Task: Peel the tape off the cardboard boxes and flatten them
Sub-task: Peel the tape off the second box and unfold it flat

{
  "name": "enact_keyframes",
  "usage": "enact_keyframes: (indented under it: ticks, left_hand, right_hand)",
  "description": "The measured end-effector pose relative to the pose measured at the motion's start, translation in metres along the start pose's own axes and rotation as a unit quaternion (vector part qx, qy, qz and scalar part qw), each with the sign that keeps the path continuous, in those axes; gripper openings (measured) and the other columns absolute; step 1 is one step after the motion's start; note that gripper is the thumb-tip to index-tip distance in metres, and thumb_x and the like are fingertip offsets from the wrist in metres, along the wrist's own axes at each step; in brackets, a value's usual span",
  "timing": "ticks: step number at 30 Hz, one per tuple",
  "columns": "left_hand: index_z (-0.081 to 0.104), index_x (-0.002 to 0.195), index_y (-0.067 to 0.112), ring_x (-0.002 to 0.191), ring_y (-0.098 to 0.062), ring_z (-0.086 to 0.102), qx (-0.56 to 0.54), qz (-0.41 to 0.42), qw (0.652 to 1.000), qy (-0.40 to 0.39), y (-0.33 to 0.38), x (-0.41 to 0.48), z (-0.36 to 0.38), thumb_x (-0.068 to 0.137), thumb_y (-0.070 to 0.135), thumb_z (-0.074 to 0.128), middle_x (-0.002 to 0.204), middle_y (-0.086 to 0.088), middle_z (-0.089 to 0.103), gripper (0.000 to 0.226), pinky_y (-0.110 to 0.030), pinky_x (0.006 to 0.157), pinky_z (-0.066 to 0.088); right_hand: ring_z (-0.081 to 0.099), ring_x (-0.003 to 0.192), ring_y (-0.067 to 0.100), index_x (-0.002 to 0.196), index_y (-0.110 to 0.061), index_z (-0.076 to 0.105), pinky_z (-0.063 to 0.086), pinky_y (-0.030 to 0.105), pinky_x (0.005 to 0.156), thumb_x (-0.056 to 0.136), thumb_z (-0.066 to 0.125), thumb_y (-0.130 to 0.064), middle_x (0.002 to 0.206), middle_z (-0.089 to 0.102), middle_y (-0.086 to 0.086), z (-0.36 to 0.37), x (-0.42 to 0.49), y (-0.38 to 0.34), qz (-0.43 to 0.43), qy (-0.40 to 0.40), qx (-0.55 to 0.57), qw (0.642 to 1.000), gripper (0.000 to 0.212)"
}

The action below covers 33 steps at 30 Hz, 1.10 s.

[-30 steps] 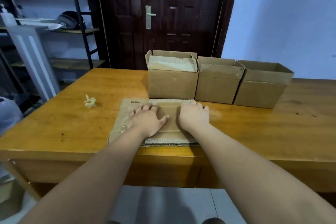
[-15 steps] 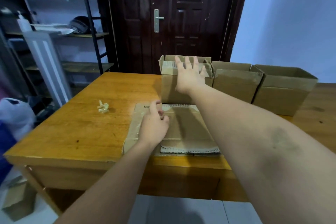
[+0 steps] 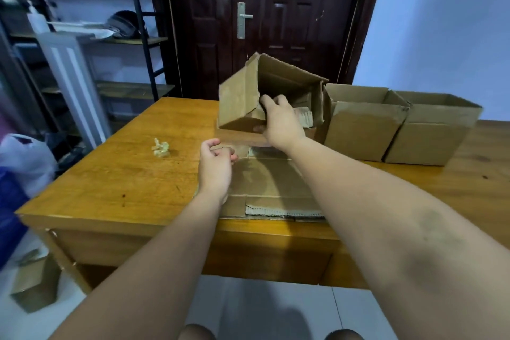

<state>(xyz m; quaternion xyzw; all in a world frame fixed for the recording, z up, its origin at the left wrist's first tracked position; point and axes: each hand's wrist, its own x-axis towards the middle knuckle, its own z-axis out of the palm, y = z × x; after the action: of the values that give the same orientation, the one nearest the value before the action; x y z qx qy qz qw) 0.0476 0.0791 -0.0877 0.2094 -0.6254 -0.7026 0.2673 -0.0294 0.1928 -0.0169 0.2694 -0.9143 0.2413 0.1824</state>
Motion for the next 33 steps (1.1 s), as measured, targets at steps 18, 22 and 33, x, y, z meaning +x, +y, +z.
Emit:
enact_keyframes:
  ticks: [18, 22, 33]
  left_hand:
    - [0.029, 0.146, 0.025, 0.129, -0.045, 0.04, -0.341, -0.156, 0.907, -0.191, 0.068, -0.032, -0.034, 0.078, 0.073, 0.049, 0.143, -0.017, 0.041, 0.086, -0.069, 0.102, 0.029]
    - [0.026, 0.148, 0.026, 0.129, -0.048, 0.039, -0.369, -0.185, 0.889, -0.197, 0.062, -0.043, -0.038, 0.07, 0.086, 0.038, 0.145, -0.019, 0.039, 0.099, -0.075, 0.099, 0.025]
    - [0.059, 0.106, 0.012, 0.097, -0.03, 0.055, -0.304, -0.247, 0.897, -0.205, 0.062, -0.072, -0.034, 0.097, 0.045, 0.036, 0.104, -0.015, 0.063, 0.041, -0.046, 0.095, 0.042]
  right_hand:
    - [0.064, 0.107, 0.026, 0.13, -0.016, 0.055, 0.054, 0.048, 0.079, 0.09, 0.063, -0.02, 0.114, 0.068, 0.007, -0.069, -0.041, -0.017, 0.211, -0.1, 0.736, 0.636, 0.041]
    - [0.061, 0.113, 0.028, 0.134, -0.013, 0.052, 0.053, 0.05, 0.083, 0.09, 0.062, -0.031, 0.118, 0.066, 0.009, -0.066, -0.056, -0.02, 0.235, -0.101, 0.755, 0.604, 0.049]
    - [0.07, 0.082, 0.023, 0.114, -0.017, 0.064, 0.054, 0.039, 0.075, 0.091, 0.05, -0.058, 0.089, 0.075, 0.005, -0.079, -0.069, -0.023, 0.258, -0.086, 0.699, 0.661, 0.048]
